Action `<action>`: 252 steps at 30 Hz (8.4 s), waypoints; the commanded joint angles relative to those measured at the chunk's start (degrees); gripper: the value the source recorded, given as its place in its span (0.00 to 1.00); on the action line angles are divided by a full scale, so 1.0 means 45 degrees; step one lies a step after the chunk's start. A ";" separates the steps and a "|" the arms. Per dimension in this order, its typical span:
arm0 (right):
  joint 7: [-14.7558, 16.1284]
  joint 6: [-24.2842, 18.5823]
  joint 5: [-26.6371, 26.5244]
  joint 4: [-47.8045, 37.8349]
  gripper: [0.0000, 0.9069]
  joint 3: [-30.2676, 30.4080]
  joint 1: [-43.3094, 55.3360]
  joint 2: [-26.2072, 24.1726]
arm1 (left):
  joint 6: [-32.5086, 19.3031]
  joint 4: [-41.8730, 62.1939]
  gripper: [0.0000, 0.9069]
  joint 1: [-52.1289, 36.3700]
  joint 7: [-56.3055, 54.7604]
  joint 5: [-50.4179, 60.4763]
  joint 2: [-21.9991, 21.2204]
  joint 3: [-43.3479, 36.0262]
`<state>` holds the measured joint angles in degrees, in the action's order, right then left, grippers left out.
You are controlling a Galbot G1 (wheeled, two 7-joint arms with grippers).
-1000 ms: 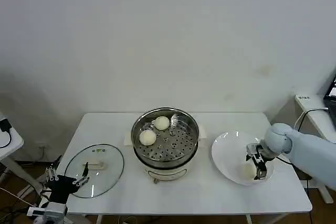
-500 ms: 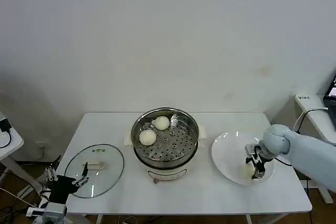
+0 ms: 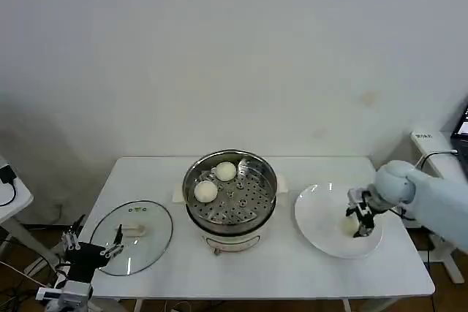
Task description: Take steamed baozi put them in steamer then cover it.
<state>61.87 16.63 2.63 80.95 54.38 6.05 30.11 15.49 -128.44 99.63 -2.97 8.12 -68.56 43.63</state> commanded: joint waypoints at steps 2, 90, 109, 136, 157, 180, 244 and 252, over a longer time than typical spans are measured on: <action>0.0062 -0.0006 -0.1178 -0.0239 0.78 0.0874 0.3615 0.0552 | 0.0012 0.0102 1.00 -0.0050 0.0006 -0.0011 0.0044 0.0015; 0.0006 -0.3209 -0.1520 0.0365 1.00 0.3513 0.6269 0.6909 | 0.0034 0.0120 1.00 0.0182 0.0029 -0.0242 -0.0188 0.1175; 0.0148 -0.0277 -0.1766 0.0239 1.00 0.3310 0.5048 0.0936 | 0.0026 0.0122 1.00 -0.0346 0.0076 -0.0298 0.0284 0.0454; 0.0431 -0.1053 0.1659 -0.1897 1.00 -0.0802 -0.0743 0.0158 | -0.0012 0.0308 1.00 -0.0221 0.0064 -0.0001 0.0110 0.0205; 0.0106 -0.1364 0.2627 -0.4345 1.00 -0.2149 -0.2051 0.2154 | 0.0002 0.0418 1.00 -0.0179 0.0141 0.0206 0.0107 0.0112; 0.0087 -0.1298 0.2963 -0.4997 0.83 -0.2466 -0.2230 0.2458 | -0.0008 0.0377 1.00 -0.0149 0.0147 0.0193 0.0041 0.0196; -0.3069 0.4310 -0.9017 -0.0170 0.77 0.5596 0.6552 0.7944 | 0.0083 -0.0219 1.00 -0.0516 0.0169 0.0135 -0.0103 0.0323; -0.3031 0.4447 -0.8077 -0.0766 0.77 0.5360 0.5747 0.7802 | 0.0059 -0.0138 1.00 -0.0493 0.0159 0.0077 -0.0084 0.0455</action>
<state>49.74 34.74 -33.18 78.91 77.97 35.16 62.72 15.80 -129.08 97.33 -2.25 8.50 -68.88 45.51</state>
